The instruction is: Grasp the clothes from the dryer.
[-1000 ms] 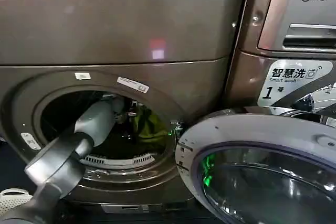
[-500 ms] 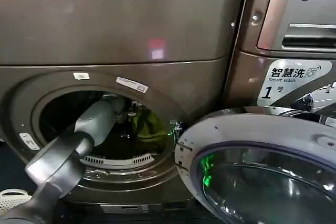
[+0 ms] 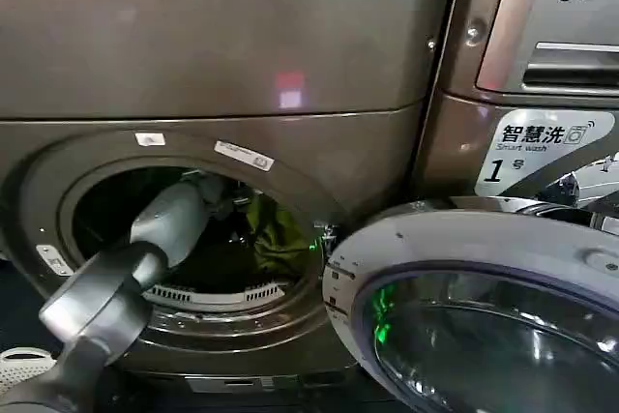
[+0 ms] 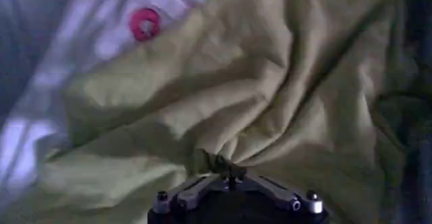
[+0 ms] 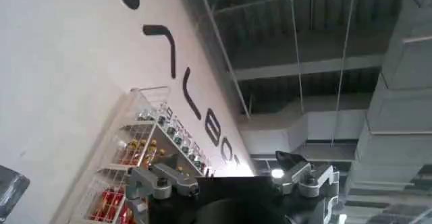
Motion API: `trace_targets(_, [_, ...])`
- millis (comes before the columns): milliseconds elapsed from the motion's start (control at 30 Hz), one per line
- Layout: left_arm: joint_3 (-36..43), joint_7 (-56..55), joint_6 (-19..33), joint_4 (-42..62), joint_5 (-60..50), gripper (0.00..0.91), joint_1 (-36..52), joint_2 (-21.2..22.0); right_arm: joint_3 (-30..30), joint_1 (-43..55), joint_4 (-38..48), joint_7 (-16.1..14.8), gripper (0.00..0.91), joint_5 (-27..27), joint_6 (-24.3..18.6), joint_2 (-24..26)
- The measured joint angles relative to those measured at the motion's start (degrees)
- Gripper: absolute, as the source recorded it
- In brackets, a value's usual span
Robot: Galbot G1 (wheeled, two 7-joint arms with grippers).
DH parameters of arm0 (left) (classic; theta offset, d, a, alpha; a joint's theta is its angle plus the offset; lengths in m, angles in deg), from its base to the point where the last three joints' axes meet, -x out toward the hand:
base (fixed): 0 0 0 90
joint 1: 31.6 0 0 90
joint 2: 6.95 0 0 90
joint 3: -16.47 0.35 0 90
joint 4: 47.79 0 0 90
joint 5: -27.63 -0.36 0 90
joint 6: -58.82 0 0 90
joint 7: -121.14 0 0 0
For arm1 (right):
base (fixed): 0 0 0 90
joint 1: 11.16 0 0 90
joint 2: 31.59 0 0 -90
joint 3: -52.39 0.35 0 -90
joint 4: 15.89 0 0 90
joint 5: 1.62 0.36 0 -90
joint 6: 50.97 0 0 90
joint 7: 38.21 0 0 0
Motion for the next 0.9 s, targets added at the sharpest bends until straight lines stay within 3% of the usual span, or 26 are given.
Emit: trace_targets(900, [-19.2,-37.1,-1.0,-7.1,20.7,0.000,-7.9,2.3,-2.5,2.1,-0.1,-0.2,0.907,-0.9,-0.2,0.5])
